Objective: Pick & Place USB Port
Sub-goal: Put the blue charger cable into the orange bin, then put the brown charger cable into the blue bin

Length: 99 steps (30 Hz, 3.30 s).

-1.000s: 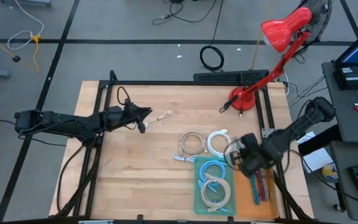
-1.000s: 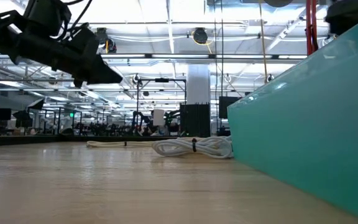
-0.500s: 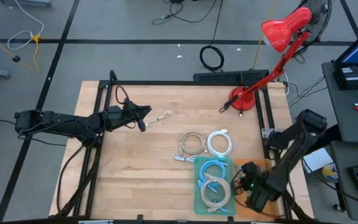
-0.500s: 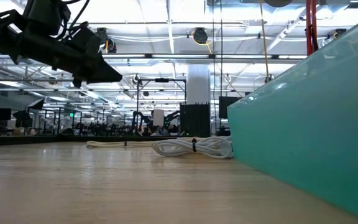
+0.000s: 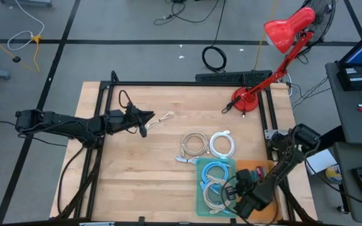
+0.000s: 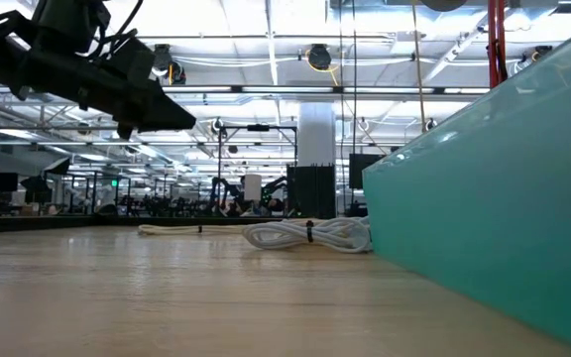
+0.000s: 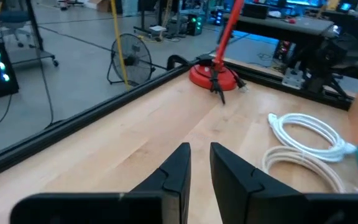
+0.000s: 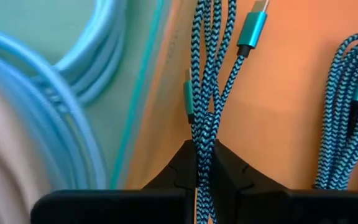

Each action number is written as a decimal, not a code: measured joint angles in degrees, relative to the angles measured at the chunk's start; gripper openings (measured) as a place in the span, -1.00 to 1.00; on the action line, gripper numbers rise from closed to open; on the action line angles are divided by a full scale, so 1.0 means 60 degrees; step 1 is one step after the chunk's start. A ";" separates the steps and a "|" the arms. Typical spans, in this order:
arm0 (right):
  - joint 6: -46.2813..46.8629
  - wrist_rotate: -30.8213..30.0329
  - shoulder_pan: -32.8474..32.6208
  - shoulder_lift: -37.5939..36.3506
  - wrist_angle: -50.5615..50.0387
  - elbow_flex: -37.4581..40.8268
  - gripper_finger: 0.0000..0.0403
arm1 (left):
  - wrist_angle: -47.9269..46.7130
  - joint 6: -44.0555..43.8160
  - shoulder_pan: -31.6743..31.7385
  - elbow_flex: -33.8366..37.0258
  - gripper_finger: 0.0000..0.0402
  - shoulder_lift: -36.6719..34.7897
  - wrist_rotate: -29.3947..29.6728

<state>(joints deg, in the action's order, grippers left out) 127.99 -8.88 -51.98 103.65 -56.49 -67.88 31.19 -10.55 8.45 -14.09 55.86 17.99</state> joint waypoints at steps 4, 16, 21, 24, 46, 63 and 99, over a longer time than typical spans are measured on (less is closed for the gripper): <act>-0.0158 0.0559 0.0203 0.0154 -0.0010 -0.0007 -0.94 | -0.0164 0.0214 -0.0228 0.0000 -0.69 0.0000 0.0005; 0.0041 0.0730 0.0285 0.0092 -0.0207 -0.0004 -0.66 | -0.0711 0.0475 -0.0307 0.0000 -0.69 0.0001 0.0382; 0.0035 0.0208 0.0305 -0.0225 -0.0251 0.0000 -0.49 | -0.0752 0.0565 -0.0307 0.0000 -0.69 0.0004 0.0519; 0.0007 -0.0064 0.0298 -0.0507 -0.0462 0.0000 -0.43 | -0.0755 0.0565 -0.0307 0.0000 -0.69 0.0000 0.0519; -0.2303 -0.5199 0.1280 -0.3842 -0.3738 0.0000 -0.40 | -0.0752 0.0437 -0.0247 -0.0004 -0.69 0.0000 0.0513; -0.9715 -0.5735 0.6756 -0.3882 -0.1739 0.1063 -0.40 | -0.0497 0.0392 0.0548 -0.0004 -0.69 0.0001 0.0500; -1.7778 0.2488 1.1128 -0.1780 0.6862 0.2095 -0.40 | -0.1136 0.0372 0.0735 -0.0004 -0.69 0.0000 0.0425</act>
<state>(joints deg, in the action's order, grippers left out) 21.32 6.05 14.79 92.97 -15.32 -55.31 24.38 -8.31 12.86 -14.11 55.86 20.54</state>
